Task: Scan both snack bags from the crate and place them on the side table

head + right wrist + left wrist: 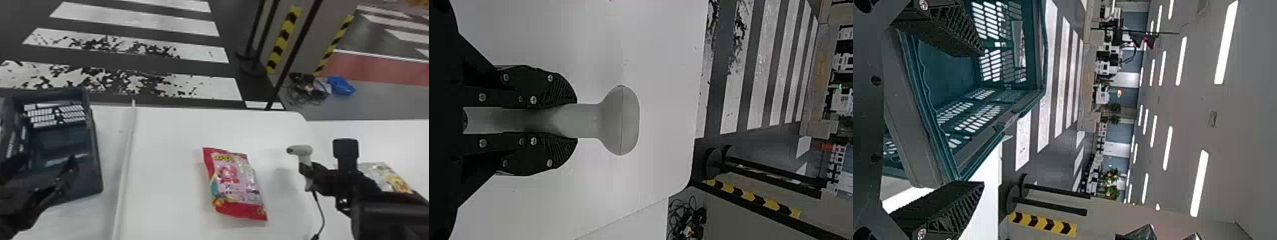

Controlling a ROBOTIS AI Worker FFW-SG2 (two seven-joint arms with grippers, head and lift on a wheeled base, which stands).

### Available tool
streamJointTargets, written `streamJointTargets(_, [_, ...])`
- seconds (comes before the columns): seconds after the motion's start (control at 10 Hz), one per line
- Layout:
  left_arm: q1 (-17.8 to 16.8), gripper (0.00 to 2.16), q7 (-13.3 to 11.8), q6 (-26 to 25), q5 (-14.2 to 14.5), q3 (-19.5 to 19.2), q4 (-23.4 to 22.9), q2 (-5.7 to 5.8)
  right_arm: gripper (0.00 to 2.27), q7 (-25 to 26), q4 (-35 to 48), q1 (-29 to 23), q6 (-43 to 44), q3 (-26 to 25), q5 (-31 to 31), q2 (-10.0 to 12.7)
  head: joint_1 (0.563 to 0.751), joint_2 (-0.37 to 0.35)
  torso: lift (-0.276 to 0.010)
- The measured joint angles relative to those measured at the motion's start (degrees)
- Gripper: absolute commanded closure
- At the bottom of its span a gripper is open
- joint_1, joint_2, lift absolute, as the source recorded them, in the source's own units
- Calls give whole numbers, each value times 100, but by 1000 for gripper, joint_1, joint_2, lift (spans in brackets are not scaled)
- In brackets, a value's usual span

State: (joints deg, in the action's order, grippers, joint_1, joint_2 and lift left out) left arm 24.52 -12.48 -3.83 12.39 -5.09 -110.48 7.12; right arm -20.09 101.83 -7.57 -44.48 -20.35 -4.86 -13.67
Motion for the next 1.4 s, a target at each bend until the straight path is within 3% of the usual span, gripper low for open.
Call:
streamJointTargets(1.2, [-36, 80, 6, 1, 20, 59, 53, 18, 2253, 67, -1415, 286, 884, -81, 29, -206, 695, -301, -95])
streamJointTargets(1.3, [-36, 80, 3, 2, 23, 62, 53, 18, 2074, 67, -1460, 291, 917, -81, 34, -206, 695, -302, -95])
streamJointTargets(1.4, [-36, 80, 4, 7, 26, 62, 53, 20, 1460, 74, -1485, 292, 935, -85, 46, -203, 695, -303, -95])
